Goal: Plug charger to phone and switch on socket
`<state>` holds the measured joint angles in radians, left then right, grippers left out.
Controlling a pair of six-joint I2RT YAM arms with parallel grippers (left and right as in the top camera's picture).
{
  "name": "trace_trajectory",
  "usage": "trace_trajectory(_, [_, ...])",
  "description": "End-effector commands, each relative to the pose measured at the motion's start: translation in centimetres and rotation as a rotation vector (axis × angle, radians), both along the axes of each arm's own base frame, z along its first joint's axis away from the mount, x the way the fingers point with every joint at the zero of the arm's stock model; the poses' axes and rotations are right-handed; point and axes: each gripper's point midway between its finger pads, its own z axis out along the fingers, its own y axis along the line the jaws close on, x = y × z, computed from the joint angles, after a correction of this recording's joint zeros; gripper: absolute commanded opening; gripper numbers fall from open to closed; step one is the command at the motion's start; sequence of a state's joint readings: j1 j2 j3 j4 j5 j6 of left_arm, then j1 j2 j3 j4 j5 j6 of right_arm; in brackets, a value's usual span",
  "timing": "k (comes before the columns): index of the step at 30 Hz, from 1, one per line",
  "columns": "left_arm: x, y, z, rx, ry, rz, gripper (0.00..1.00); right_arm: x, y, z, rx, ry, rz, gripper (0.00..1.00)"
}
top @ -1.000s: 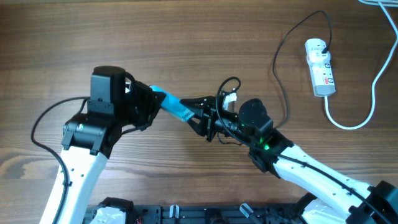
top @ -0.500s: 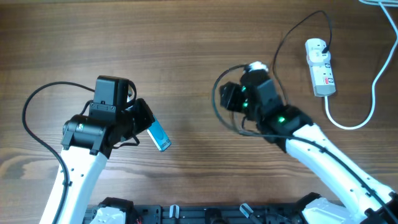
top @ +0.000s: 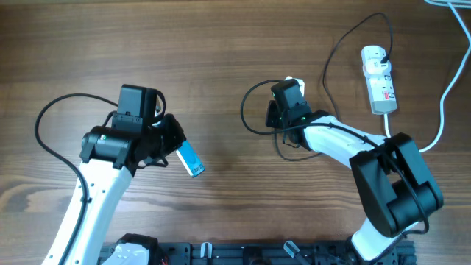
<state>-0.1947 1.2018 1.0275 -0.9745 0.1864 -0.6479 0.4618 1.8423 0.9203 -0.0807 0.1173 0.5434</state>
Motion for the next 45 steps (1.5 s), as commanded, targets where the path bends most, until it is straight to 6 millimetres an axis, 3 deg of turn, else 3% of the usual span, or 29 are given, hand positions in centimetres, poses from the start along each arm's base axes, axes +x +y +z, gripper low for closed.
trace_trajectory(1, [1.9, -2.6, 1.8, -0.129, -0.086, -0.074, 0.04, -0.7, -0.2, -2.3, -0.031, 0.059, 0.022, 0.36])
trace_trajectory(2, [2.8, -3.5, 2.1, -0.173, -0.114, -0.096, 0.04, -1.2, 0.1, -3.2, -0.016, 0.088, 0.033, 0.28])
trace_trajectory(4, [3.4, -3.9, 1.2, -0.184, -0.089, -0.102, 0.04, -1.9, 0.4, -4.4, -0.004, 0.133, 0.050, 0.23])
trace_trajectory(7, [3.9, -4.0, -0.3, -0.178, -0.046, -0.098, 0.04, -3.0, -0.1, -5.1, -0.027, 0.184, 0.048, 0.23])
trace_trajectory(12, [6.6, -5.4, -0.2, -0.242, -0.117, -0.130, 0.07, -4.7, -1.0, -5.8, -0.062, 0.255, 0.047, 0.20])
trace_trajectory(17, [7.5, -4.0, -1.4, -0.237, -0.097, -0.084, 0.07, -6.8, -1.9, -7.0, -0.090, 0.316, 0.048, 0.16])
trace_trajectory(20, [7.8, -3.7, -2.9, -0.231, -0.056, -0.070, 0.06, -6.6, -1.1, -6.9, -0.053, 0.306, 0.061, 0.05])
trace_trajectory(22, [7.8, -3.8, -3.0, -0.231, -0.053, -0.070, 0.06, -6.6, -1.1, -6.9, -0.055, 0.306, 0.062, 0.05])
trace_trajectory(24, [7.9, -3.8, -3.0, -0.231, -0.057, -0.071, 0.04, -7.4, 0.1, -6.5, 0.004, 0.349, 0.114, 0.05])
trace_trajectory(25, [8.1, -3.8, -2.9, -0.232, -0.065, -0.073, 0.04, -7.4, 0.9, -5.8, 0.033, 0.356, 0.150, 0.05])
trace_trajectory(27, [8.7, -5.4, -1.4, -0.285, -0.159, -0.212, 0.04, -8.2, 3.1, -2.0, 0.146, 0.379, 0.279, 0.05])
trace_trajectory(29, [9.1, -6.9, 0.1, -0.346, -0.240, -0.316, 0.04, -9.4, 4.2, 1.7, 0.235, 0.364, 0.363, 0.05])
trace_trajectory(31, [10.1, -7.3, 2.3, -0.438, -0.330, -0.361, 0.04, -11.1, 5.5, 8.2, 0.355, 0.275, 0.514, 0.05])
trace_trajectory(34, [9.9, -7.5, 7.7, -0.674, -0.498, -0.522, 0.04, -15.8, 7.4, 18.2, 0.582, 0.113, 0.755, 0.05])
trace_trajectory(37, [8.5, -7.5, 11.9, -0.808, -0.648, -0.715, 0.04, -19.8, 8.5, 24.0, 0.800, 0.051, 0.941, 0.05])
trace_trajectory(41, [8.3, -7.7, 12.6, -0.849, -0.625, -0.712, 0.04, -20.8, 10.1, 24.1, 0.897, -0.020, 1.102, 0.05])
trace_trajectory(45, [8.6, -7.8, 13.4, -0.872, -0.616, -0.689, 0.04, -19.3, 13.1, 23.5, 0.938, 0.020, 1.067, 0.04])
